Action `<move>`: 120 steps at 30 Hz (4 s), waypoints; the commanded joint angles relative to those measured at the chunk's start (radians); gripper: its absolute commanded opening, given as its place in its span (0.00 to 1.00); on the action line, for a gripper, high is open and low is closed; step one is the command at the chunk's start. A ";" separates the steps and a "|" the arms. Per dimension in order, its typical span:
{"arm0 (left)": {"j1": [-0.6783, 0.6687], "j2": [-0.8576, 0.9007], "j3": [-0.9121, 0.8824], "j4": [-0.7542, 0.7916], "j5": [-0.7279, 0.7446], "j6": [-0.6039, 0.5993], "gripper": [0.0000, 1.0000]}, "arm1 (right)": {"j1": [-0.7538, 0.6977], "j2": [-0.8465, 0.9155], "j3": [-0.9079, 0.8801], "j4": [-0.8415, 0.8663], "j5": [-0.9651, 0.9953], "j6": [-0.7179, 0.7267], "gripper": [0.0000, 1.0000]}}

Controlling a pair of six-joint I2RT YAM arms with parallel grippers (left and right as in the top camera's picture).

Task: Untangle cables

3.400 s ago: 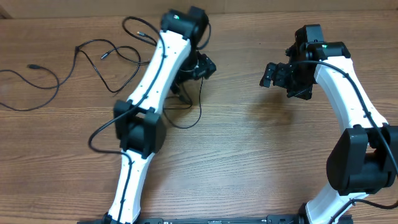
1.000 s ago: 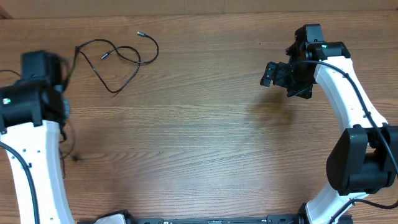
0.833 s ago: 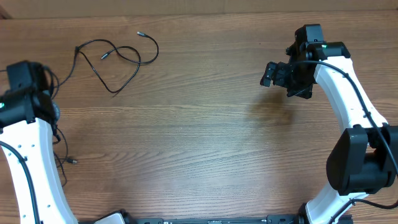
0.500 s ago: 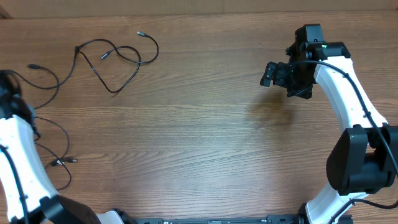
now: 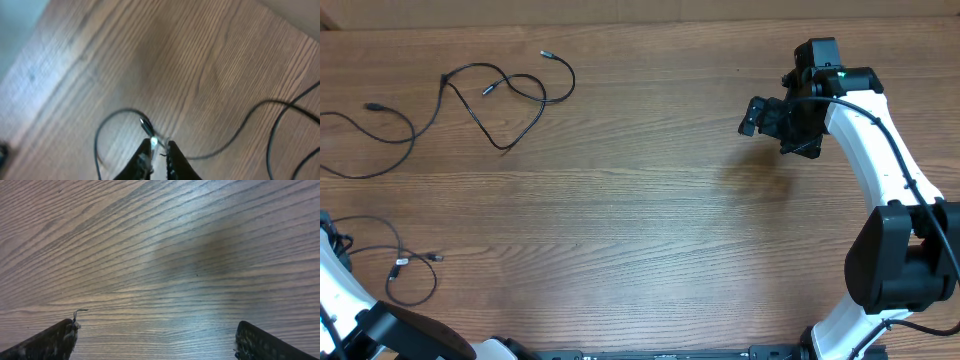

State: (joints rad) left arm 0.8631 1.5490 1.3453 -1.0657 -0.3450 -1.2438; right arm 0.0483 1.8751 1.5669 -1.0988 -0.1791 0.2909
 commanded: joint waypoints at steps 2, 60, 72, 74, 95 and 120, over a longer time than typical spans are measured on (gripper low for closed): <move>-0.021 0.002 -0.082 0.055 0.031 -0.121 0.18 | 0.003 -0.001 0.004 0.004 -0.001 0.024 1.00; -0.049 0.031 -0.268 0.190 0.592 -0.035 1.00 | 0.003 -0.001 0.004 0.040 0.000 0.054 1.00; -0.179 0.032 -0.269 0.342 1.029 0.587 1.00 | 0.003 -0.001 0.004 0.057 -0.001 0.054 1.00; -0.212 0.032 -0.271 0.345 1.030 0.645 1.00 | 0.003 -0.001 0.004 0.057 -0.001 0.054 1.00; -0.484 0.033 -0.271 0.224 0.980 1.196 1.00 | 0.003 -0.001 0.003 0.054 -0.001 0.054 1.00; -0.484 0.033 -0.271 0.174 0.763 0.128 1.00 | 0.003 -0.001 0.003 0.055 -0.001 0.054 1.00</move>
State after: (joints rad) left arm 0.3752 1.5749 1.0668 -0.9852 0.5621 -1.1416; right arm 0.0483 1.8751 1.5669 -1.0405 -0.1791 0.3405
